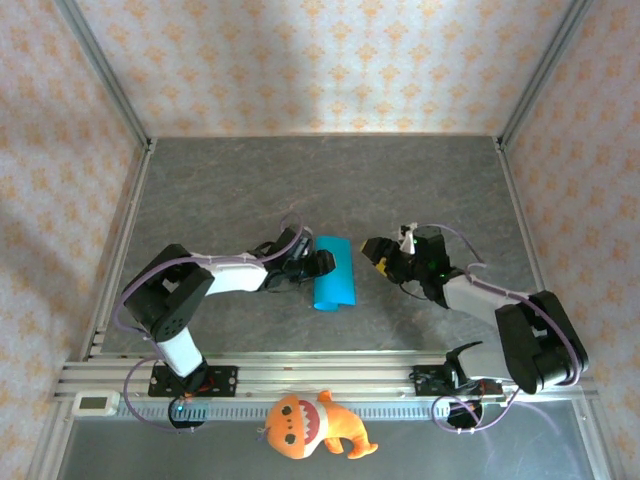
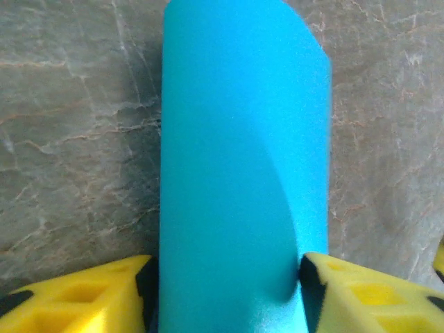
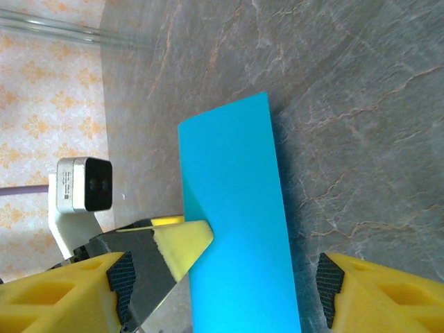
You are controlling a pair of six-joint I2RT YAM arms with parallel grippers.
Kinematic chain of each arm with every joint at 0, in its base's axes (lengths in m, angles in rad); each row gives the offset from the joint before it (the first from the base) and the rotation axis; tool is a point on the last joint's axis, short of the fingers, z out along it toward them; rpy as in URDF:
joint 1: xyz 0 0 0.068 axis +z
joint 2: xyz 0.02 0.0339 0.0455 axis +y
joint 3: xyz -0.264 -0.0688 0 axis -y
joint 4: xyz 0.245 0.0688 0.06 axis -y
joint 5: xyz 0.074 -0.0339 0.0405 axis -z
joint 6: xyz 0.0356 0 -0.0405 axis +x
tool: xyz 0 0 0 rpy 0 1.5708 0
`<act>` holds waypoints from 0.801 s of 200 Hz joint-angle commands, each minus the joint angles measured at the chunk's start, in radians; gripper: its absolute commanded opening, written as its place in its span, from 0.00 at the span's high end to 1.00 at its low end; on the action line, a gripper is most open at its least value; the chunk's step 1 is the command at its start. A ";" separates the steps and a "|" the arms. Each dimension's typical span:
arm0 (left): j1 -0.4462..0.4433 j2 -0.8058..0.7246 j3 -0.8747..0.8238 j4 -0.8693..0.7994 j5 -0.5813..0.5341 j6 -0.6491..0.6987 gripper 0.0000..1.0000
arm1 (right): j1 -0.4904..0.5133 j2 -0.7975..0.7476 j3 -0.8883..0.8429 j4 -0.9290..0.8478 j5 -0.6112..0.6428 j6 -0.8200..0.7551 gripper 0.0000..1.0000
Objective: Fold a paper plane with a square sheet of paper (pick it up from the middle)
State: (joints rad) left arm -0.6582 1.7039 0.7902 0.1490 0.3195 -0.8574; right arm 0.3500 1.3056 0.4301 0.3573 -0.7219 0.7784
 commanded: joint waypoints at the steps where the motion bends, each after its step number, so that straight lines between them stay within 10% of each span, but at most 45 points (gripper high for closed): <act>1: 0.006 -0.038 0.019 -0.157 -0.121 0.106 0.32 | 0.022 0.000 0.027 0.034 0.033 0.001 0.28; 160: 0.016 -0.036 0.027 -0.203 -0.201 0.283 0.40 | 0.085 0.087 -0.001 0.165 0.032 0.102 0.42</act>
State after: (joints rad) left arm -0.6487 1.6562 0.8303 -0.0635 0.1299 -0.6178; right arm 0.4271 1.3808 0.4313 0.4732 -0.6994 0.8684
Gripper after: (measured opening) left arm 0.601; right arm 0.592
